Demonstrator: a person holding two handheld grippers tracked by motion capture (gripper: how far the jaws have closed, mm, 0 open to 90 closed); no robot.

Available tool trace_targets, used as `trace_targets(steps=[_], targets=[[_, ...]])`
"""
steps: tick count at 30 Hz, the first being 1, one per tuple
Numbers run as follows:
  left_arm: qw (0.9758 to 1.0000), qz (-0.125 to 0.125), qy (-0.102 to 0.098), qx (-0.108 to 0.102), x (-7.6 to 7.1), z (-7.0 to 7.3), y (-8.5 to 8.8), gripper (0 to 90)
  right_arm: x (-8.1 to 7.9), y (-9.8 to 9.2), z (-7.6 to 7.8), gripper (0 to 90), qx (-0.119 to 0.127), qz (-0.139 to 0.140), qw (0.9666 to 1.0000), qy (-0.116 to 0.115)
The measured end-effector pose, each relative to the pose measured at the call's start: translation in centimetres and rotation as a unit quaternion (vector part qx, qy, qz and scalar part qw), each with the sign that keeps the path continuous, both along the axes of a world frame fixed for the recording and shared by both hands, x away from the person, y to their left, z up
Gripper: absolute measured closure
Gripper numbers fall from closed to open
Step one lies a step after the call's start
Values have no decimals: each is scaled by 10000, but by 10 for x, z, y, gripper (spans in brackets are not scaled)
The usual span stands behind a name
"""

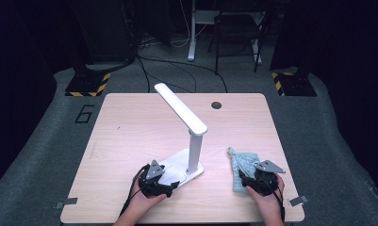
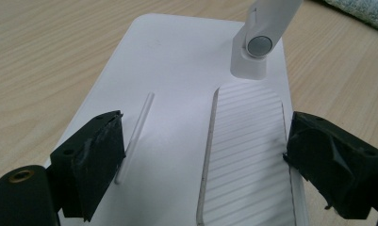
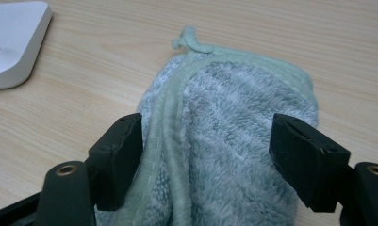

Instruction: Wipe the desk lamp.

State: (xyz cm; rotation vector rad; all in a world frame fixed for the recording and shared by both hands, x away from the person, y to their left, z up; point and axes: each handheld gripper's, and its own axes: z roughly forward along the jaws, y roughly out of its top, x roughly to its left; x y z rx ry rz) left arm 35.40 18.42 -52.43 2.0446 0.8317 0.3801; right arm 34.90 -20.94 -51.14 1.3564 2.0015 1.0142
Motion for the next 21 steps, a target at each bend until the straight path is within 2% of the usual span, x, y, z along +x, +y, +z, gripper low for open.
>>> trace_targets(steps=[7,11,16,17,18,19,20,21], targets=[[10000,-22,-24,-29,0,-1,0,123,4,1,-4,244,-69,45,9999,97],[10000,-4,-35,-19,0,-1,0,122,7,3,-9,225,-188,105,9994,265],[10000,-3,-10,-44,0,-1,0,122,3,5,-5,255,-188,61,9997,154],[10000,-5,-21,-30,0,-1,0,122,4,5,-5,258,-263,116,9995,97],[10000,-4,-21,-30,0,-1,0,122,4,7,-7,266,-374,92,9991,155],[10000,-3,-21,-30,0,-1,0,122,4,7,-7,266,-374,92,9991,155],[10000,-2,-21,-30,0,-1,0,122,4,8,-8,263,-425,87,9987,250],[10000,9,-28,-26,0,-1,0,122,5,8,-10,255,-446,106,9987,224]])
